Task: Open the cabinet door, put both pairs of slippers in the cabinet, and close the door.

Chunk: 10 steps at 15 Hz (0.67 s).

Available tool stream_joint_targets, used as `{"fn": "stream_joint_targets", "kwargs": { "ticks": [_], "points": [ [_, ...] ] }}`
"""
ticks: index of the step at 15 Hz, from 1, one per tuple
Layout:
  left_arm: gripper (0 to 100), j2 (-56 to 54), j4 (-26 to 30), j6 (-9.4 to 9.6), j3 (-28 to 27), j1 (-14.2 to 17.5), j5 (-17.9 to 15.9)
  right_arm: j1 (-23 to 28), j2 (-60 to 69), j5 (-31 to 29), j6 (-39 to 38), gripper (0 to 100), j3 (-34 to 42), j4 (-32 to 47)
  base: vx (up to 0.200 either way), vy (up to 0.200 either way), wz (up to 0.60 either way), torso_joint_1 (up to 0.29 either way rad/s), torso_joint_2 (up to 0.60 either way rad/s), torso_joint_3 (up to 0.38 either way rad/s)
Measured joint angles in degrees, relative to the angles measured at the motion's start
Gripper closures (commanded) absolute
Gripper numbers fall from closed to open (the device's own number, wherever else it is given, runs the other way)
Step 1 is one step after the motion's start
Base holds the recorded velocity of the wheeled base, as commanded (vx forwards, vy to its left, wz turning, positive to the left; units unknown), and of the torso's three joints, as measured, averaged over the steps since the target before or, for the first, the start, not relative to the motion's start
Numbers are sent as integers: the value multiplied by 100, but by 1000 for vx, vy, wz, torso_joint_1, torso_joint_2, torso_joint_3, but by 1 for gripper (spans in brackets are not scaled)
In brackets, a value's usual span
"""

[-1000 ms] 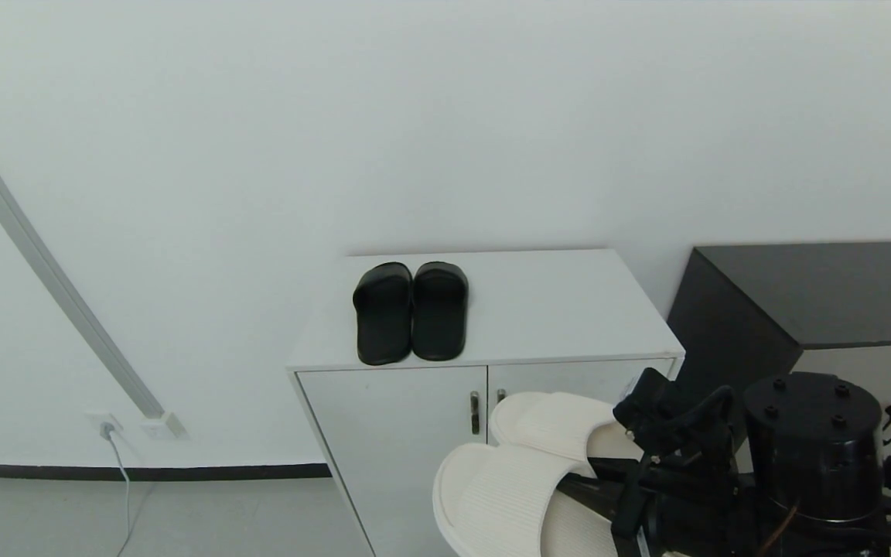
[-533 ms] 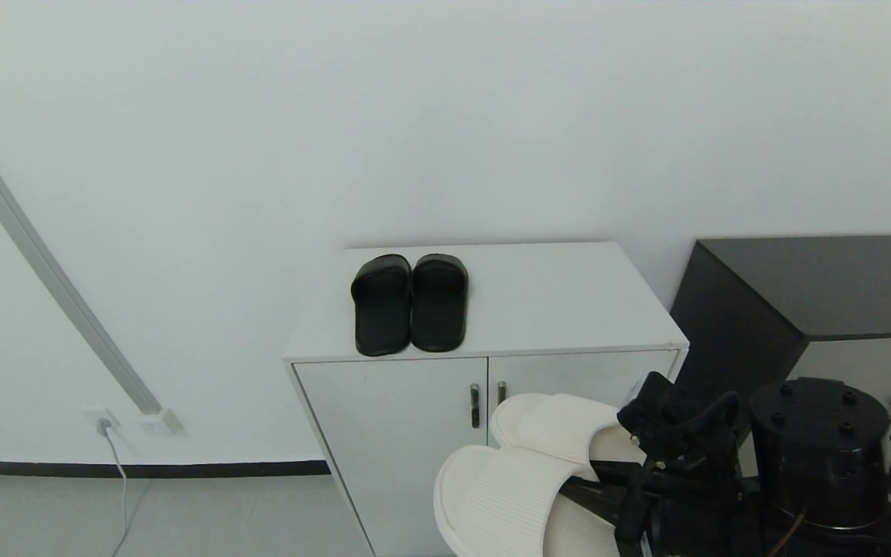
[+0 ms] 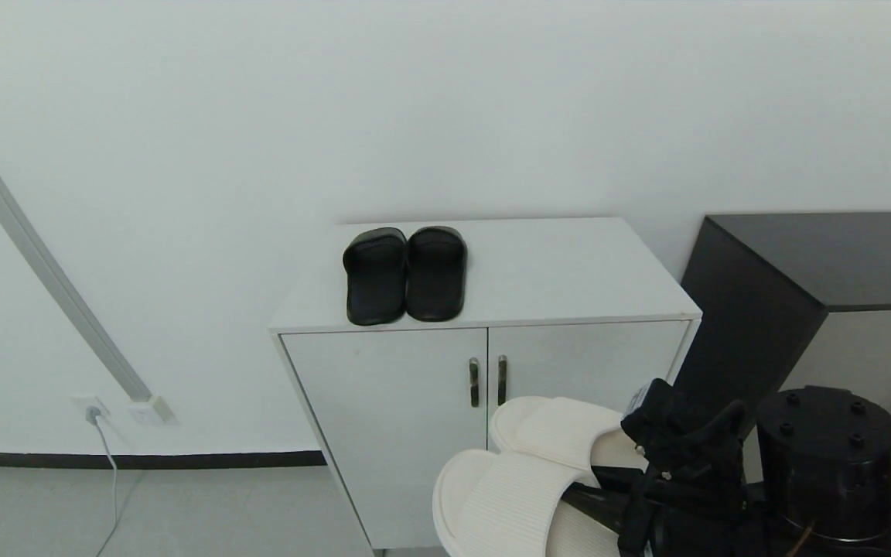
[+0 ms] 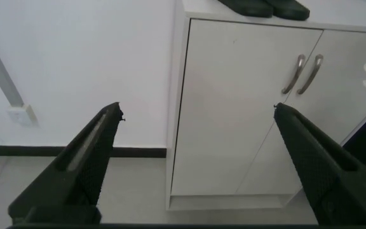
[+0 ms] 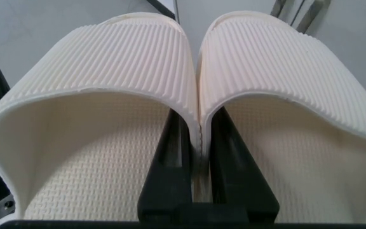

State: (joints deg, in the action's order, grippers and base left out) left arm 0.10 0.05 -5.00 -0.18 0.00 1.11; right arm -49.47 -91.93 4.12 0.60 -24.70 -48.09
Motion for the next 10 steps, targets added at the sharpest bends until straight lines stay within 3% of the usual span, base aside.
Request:
{"fn": "stream_joint_targets", "kwargs": {
  "ticks": [10],
  "points": [
    [0, 0, -5, 0, 7, 0, 1, -52, -22, 9, 0, 100, 166, -123, 0, 0, 0, -206, 530, 318]
  ]
}}
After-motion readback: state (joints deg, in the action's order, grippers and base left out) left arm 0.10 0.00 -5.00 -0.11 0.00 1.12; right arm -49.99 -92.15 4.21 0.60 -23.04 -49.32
